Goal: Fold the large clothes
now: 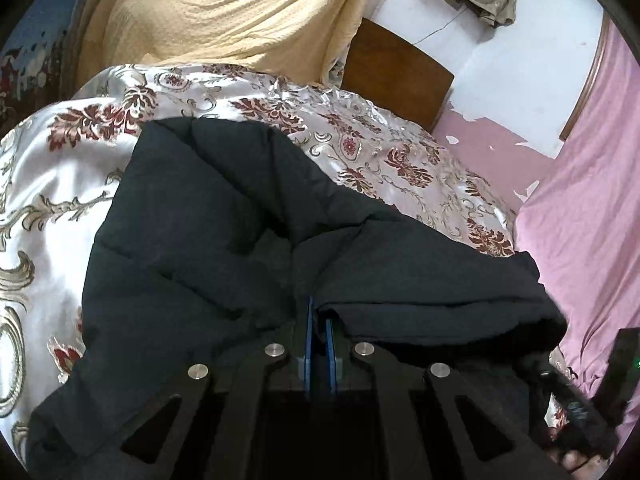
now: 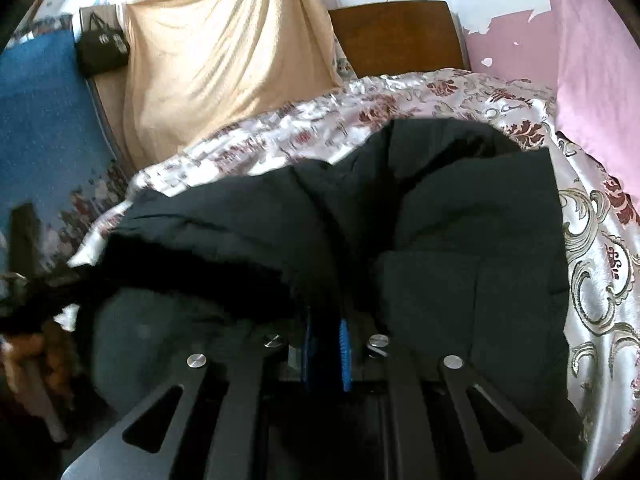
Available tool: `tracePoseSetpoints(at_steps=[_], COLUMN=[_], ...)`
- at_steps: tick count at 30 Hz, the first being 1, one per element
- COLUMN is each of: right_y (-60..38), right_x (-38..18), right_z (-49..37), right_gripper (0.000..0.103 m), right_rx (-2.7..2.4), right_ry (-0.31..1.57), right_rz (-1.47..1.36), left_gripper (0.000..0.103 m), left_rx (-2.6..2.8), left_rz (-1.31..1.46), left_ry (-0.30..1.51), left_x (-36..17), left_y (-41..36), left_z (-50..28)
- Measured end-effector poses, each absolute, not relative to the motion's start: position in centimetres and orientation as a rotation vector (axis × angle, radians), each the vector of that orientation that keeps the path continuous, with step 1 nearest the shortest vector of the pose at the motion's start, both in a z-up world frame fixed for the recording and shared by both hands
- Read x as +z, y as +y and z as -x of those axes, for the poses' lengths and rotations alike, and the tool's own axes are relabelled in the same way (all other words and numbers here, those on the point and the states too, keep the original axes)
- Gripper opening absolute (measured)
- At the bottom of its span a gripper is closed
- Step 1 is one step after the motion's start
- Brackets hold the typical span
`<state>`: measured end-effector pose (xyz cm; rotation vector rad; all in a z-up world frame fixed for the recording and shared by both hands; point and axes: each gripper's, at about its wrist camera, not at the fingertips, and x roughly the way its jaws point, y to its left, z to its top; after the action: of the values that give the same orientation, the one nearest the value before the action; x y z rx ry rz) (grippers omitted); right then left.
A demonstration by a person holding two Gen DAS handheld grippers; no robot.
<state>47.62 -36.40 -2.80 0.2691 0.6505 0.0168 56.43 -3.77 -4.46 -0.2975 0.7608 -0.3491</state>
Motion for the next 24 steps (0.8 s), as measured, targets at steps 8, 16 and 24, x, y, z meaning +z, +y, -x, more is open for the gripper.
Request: tracePoseSetpoints(at_steps=[8,16,24], right_y=[-36.7,-32.5,-32.4], right_x=[4.4,1.9,-1.0], right_z=[-47.7,-55.2,-53.8], right_gripper=[0.021,0.021,0.021], right_rx=[0.060,0.177,0.171], right_ry=[0.543,0.786,0.784], right_rz=[-0.261,-0.254,-0.213], left_gripper=[0.006,0.012,0.052], left_rx=[-0.364,-0.406,-0.410], left_rz=[0.283,0.278,0.283], left_ry=[0.768,0.828,0.654], left_x=[-4.0,-2.2,1.8], left_y=[-3.7,-2.5,-1.7], left_z=[-56.5,-56.9,-55.9])
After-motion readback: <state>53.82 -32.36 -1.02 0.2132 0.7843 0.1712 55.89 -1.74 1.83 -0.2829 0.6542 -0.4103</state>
